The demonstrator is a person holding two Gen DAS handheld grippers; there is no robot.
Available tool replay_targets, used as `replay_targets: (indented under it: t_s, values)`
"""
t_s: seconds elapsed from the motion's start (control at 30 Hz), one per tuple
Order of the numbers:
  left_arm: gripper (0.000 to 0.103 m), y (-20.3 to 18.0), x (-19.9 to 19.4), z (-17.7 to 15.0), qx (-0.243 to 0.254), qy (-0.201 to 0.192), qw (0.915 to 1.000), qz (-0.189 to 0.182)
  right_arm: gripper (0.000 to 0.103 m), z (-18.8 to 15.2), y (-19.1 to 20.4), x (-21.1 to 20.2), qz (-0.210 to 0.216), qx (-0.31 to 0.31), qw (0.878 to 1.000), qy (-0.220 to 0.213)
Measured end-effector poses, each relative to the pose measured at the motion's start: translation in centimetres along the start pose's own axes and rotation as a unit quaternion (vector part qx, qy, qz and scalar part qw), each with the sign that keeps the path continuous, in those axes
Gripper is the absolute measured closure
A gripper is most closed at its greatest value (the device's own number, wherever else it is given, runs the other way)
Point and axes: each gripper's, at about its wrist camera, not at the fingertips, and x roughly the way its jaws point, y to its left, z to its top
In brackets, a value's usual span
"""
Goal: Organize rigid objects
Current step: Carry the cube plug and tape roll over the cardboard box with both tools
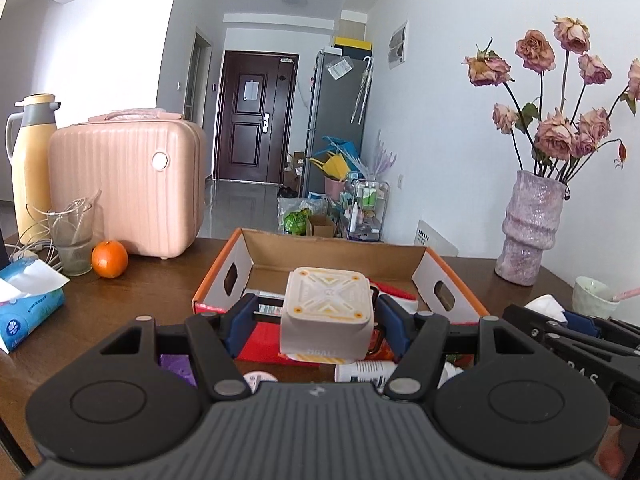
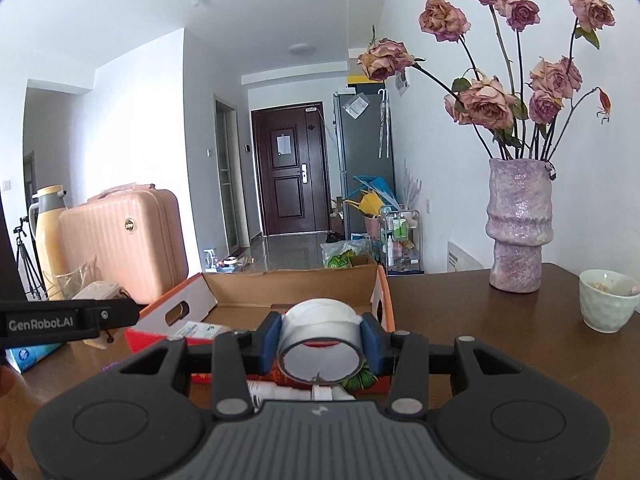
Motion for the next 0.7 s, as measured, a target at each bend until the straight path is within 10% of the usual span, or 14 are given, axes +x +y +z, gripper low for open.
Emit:
replay_targets:
  t_s: [0.7]
  values:
    - [0.037, 0.9, 6.8, 3.2, -0.031, -0.005, 0.9994, 0.017, 0.061, 3.3, 1.7, 7.3, -0.001, 0.002, 1.000, -0.009]
